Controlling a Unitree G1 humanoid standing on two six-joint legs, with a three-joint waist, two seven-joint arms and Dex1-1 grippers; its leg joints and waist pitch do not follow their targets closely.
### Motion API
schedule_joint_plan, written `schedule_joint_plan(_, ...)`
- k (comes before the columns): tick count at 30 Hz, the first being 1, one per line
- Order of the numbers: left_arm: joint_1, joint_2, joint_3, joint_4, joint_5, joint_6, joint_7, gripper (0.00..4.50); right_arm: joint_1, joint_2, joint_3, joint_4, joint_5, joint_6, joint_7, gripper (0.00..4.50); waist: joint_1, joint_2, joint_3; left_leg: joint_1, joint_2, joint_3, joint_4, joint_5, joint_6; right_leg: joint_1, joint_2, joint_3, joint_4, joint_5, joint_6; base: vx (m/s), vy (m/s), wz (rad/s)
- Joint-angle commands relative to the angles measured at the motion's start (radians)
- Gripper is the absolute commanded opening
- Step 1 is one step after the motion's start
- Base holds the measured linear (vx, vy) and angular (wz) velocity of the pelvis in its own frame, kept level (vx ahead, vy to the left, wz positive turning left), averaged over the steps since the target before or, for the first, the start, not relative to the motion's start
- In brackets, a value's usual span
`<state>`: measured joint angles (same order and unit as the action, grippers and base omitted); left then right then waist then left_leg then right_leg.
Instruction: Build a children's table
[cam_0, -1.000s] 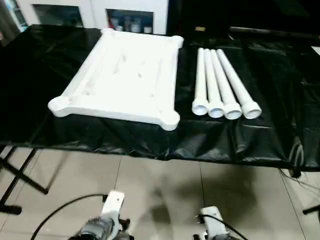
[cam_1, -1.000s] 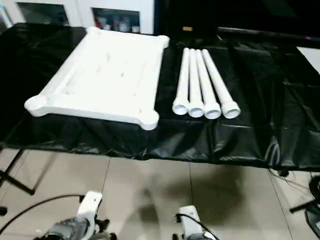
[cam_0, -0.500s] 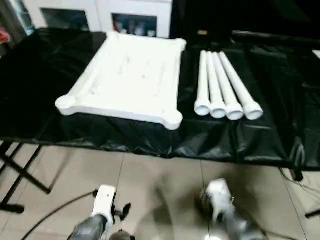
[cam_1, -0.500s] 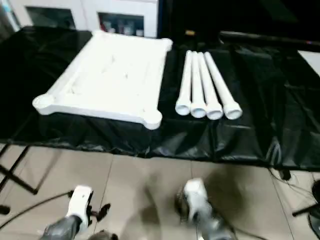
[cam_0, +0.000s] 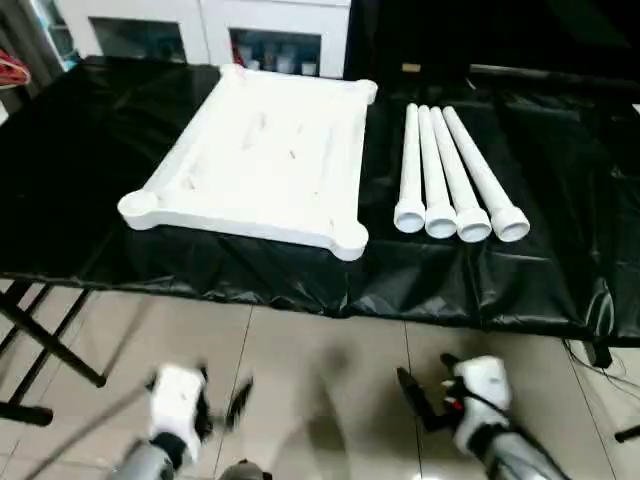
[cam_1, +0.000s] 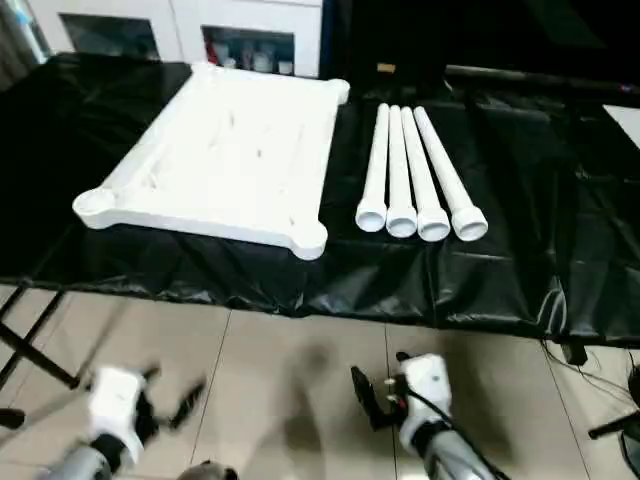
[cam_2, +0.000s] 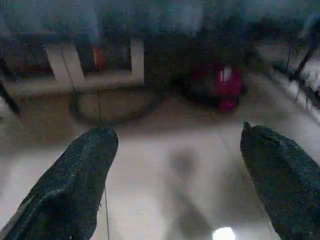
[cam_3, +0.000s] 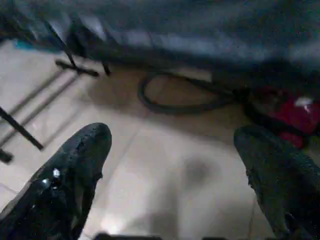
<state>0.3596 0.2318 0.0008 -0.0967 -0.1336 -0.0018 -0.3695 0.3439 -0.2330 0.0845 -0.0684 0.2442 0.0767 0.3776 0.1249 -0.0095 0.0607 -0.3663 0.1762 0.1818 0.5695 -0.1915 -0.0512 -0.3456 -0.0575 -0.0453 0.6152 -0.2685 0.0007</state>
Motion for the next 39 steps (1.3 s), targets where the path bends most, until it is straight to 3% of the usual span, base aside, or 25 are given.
schedule_joint_plan(1,0.008,0.013,0.019,-0.103,0.003,0.041,0.033,4.47,0.014,-0.014,-0.021,-0.116,0.032,0.058,-0.022,4.41,0.005,0.006,-0.031,0.007,0.077,-0.037,-0.083,-0.293,0.045,0.011,-0.088,0.059,-0.092,-0.12,-0.119,0.0,0.0,0.0)
schedule_joint_plan(8,-0.236,0.003,0.071,-0.199,0.023,0.24,0.15,4.47,-0.178,0.064,-0.102,-0.234,0.04,0.17,-0.185,4.41,-0.005,-0.008,-0.042,0.017,0.061,-0.036,-0.073,-0.193,0.01,0.002,-0.079,0.055,-0.074,-0.058,-0.093,0.0,0.0,0.0)
schedule_joint_plan(9,-0.296,-0.006,0.066,-0.178,0.01,0.249,0.152,4.47,-0.236,0.067,-0.114,-0.203,0.063,0.225,-0.198,4.41,-0.006,-0.017,-0.044,0.014,0.06,-0.034,-0.071,-0.158,0.01,0.006,-0.078,0.054,-0.069,-0.015,-0.092,0.0,0.0,0.0)
schedule_joint_plan(12,-0.35,-0.005,0.05,-0.155,0.024,0.266,0.157,4.47,-0.29,0.072,-0.132,-0.172,0.101,0.263,-0.218,4.41,-0.006,-0.016,-0.055,0.024,0.058,-0.033,-0.069,-0.183,-0.004,0.015,-0.076,0.05,-0.063,0.032,-0.081,0.0,0.0,0.0)
schedule_joint_plan(16,-0.438,-0.04,0.019,-0.118,0.043,0.292,0.178,4.47,-0.381,0.054,-0.152,-0.123,0.088,0.313,-0.228,4.41,-0.021,-0.014,-0.053,0.055,0.048,-0.024,-0.086,-0.417,0.0,0.039,-0.052,0.031,-0.095,-0.179,-0.097,0.0,0.0,0.0)
schedule_joint_plan(17,-0.467,-0.05,0.002,-0.101,0.059,0.306,0.182,4.47,-0.407,0.057,-0.154,-0.112,0.07,0.317,-0.232,4.41,-0.018,-0.01,-0.047,0.064,0.037,-0.015,-0.084,-0.471,0.02,0.058,-0.057,0.032,-0.124,-0.33,-0.117,0.0,0.0,0.0)
schedule_joint_plan(21,-0.487,-0.035,-0.019,-0.072,0.083,0.318,0.172,4.47,-0.419,0.074,-0.111,-0.103,0.037,0.306,-0.23,4.41,-0.003,-0.006,-0.045,0.075,0.031,-0.008,-0.092,-0.391,0.041,0.095,-0.06,0.035,-0.153,-0.428,-0.111,0.049,0.006,0.0)
schedule_joint_plan(22,-0.489,-0.032,-0.016,-0.082,0.08,0.334,0.177,4.47,-0.414,0.073,-0.076,-0.115,0.023,0.305,-0.22,4.41,0.013,-0.035,-0.042,-0.035,-0.006,-0.029,-0.066,-0.272,0.134,0.175,-0.089,0.005,-0.173,-0.389,-0.064,0.126,0.012,0.13)
schedule_joint_plan(23,-0.489,-0.035,-0.011,-0.092,0.07,0.343,0.178,4.47,-0.412,0.071,-0.063,-0.126,0.023,0.306,-0.213,4.41,0.024,-0.004,-0.067,-0.026,-0.01,-0.026,-0.023,-0.146,0.203,0.19,-0.151,-0.012,-0.199,-0.423,-0.002,0.126,0.012,0.13)
schedule_joint_plan(24,-0.49,-0.033,-0.008,-0.097,0.069,0.346,0.181,4.47,-0.411,0.071,-0.048,-0.133,0.022,0.306,-0.207,4.41,0.006,-0.022,-0.062,-0.042,-0.009,-0.037,-0.009,-0.11,0.245,0.19,-0.15,-0.023,-0.204,-0.402,-0.002,0.149,0.039,0.43)
schedule_joint_plan(25,-0.491,-0.029,-0.008,-0.098,0.074,0.342,0.181,4.47,-0.413,0.077,-0.034,-0.133,0.031,0.31,-0.2,4.41,0.008,0.003,-0.073,-0.041,-0.016,-0.047,-0.009,-0.014,0.285,0.213,-0.11,-0.069,-0.197,-0.289,-0.003,0.172,0.05,0.67)
schedule_joint_plan(26,-0.489,-0.027,-0.007,-0.1,0.076,0.341,0.181,4.47,-0.413,0.081,-0.029,-0.133,0.034,0.31,-0.198,4.41,-0.007,-0.003,-0.076,-0.025,-0.019,-0.06,-0.013,0.034,0.322,0.207,-0.073,-0.092,-0.18,-0.197,0.002,0.172,0.05,0.67)
schedule_joint_plan(27,-0.487,-0.027,-0.004,-0.097,0.076,0.336,0.18,4.47,-0.414,0.091,-0.024,-0.127,0.038,0.311,-0.197,4.41,-0.033,0.027,-0.097,0.111,-0.014,-0.146,-0.018,0.168,0.465,0.139,0.027,-0.138,-0.08,-0.068,0.022,0.284,0.004,0.74)
schedule_joint_plan(28,-0.482,-0.029,0.0,-0.094,0.077,0.33,0.178,4.47,-0.414,0.1,-0.021,-0.121,0.04,0.314,-0.196,4.41,-0.081,0.038,-0.104,0.251,0.057,-0.306,-0.005,0.288,0.7,-0.036,0.047,-0.106,0.066,-0.257,0.059,0.373,-0.085,0.6)
schedule_joint_plan(29,-0.475,-0.032,-0.001,-0.091,0.083,0.333,0.186,4.47,-0.41,0.099,-0.015,-0.124,0.038,0.311,-0.188,4.41,-0.083,0.046,-0.103,0.264,0.115,-0.316,0.023,0.515,0.681,-0.112,-0.007,-0.04,0.113,-0.266,0.06,0.373,-0.085,0.6)
schedule_joint_plan(30,-0.469,-0.034,-0.004,-0.089,0.088,0.337,0.192,4.47,-0.407,0.099,-0.011,-0.127,0.034,0.308,-0.179,4.41,-0.07,0.023,-0.091,0.224,0.107,-0.298,0.014,0.505,0.607,-0.109,-0.012,-0.023,0.133,-0.197,0.081,0.271,-0.138,0.25)
schedule_joint_plan(31,-0.465,-0.037,-0.009,-0.094,0.087,0.34,0.193,4.47,-0.403,0.103,-0.016,-0.133,0.038,0.313,-0.179,4.41,-0.056,-0.002,-0.067,0.152,0.075,-0.226,-0.04,0.317,0.476,-0.093,-0.005,-0.012,0.153,-0.049,0.083,0.061,-0.111,0.02)
schedule_joint_plan(32,-0.462,-0.039,-0.012,-0.098,0.086,0.341,0.192,4.47,-0.401,0.107,-0.02,-0.136,0.042,0.317,-0.181,4.41,-0.057,-0.015,-0.067,0.146,0.065,-0.208,-0.056,0.219,0.456,-0.099,-0.009,0.001,0.137,0.016,0.066,0.061,-0.111,0.02)
schedule_joint_plan(33,-0.46,-0.04,-0.015,-0.106,0.084,0.342,0.19,4.47,-0.398,0.114,-0.03,-0.138,0.043,0.326,-0.195,4.41,-0.038,-0.066,-0.023,0.077,-0.018,-0.106,-0.088,-0.158,0.357,-0.021,-0.031,0.068,-0.027,0.01,0.023,0.006,-0.081,0.01)
schedule_joint_plan(34,-0.459,-0.039,-0.015,-0.117,0.077,0.344,0.184,4.47,-0.403,0.131,-0.052,-0.133,0.052,0.336,-0.22,4.41,-0.016,-0.09,-0.026,0.076,-0.085,-0.06,-0.02,-0.247,0.286,0.011,-0.07,0.142,-0.115,-0.277,0.047,0.144,-0.093,0.23)
schedule_joint_plan(35,-0.461,-0.036,-0.011,-0.115,0.075,0.343,0.184,4.47,-0.41,0.135,-0.058,-0.124,0.049,0.343,-0.233,4.41,0.008,-0.087,-0.036,0.088,-0.111,-0.067,0.13,-0.235,0.191,0.053,-0.173,0.239,-0.169,-0.72,-0.039,0.144,-0.093,0.23)
schedule_joint_plan(36,-0.461,-0.036,-0.01,-0.114,0.075,0.343,0.184,4.47,-0.412,0.136,-0.058,-0.122,0.048,0.344,-0.236,4.41,0.015,-0.092,-0.041,0.061,-0.102,-0.081,0.149,-0.205,0.146,0.087,-0.172,0.252,-0.159,-0.752,-0.113,0.197,-0.08,0.25)
schedule_joint_plan(37,-0.469,-0.035,-0.002,-0.098,0.077,0.343,0.191,4.47,-0.423,0.13,-0.058,-0.106,0.025,0.347,-0.253,4.41,0.016,-0.088,-0.043,0.012,-0.093,-0.104,0.163,-0.141,0.087,0.138,-0.153,0.248,-0.129,-0.607,-0.207,0.171,-0.029,0.09)
schedule_joint_plan(38,-0.476,-0.035,0.001,-0.087,0.079,0.343,0.194,4.47,-0.426,0.127,-0.061,-0.098,0.015,0.348,-0.261,4.41,0.022,-0.082,-0.043,0.003,-0.089,-0.111,0.164,-0.119,0.065,0.144,-0.144,0.246,-0.121,-0.505,-0.25,0.171,-0.029,0.09)
schedule_joint_plan(39,-0.481,-0.036,0.0,-0.082,0.08,0.343,0.196,4.47,-0.427,0.125,-0.065,-0.095,0.012,0.348,-0.263,4.41,0.026,-0.061,-0.036,0.001,-0.073,-0.117,0.165,-0.103,0.043,0.14,-0.144,0.241,-0.135,-0.35,-0.35,0.159,0.01,0.2)
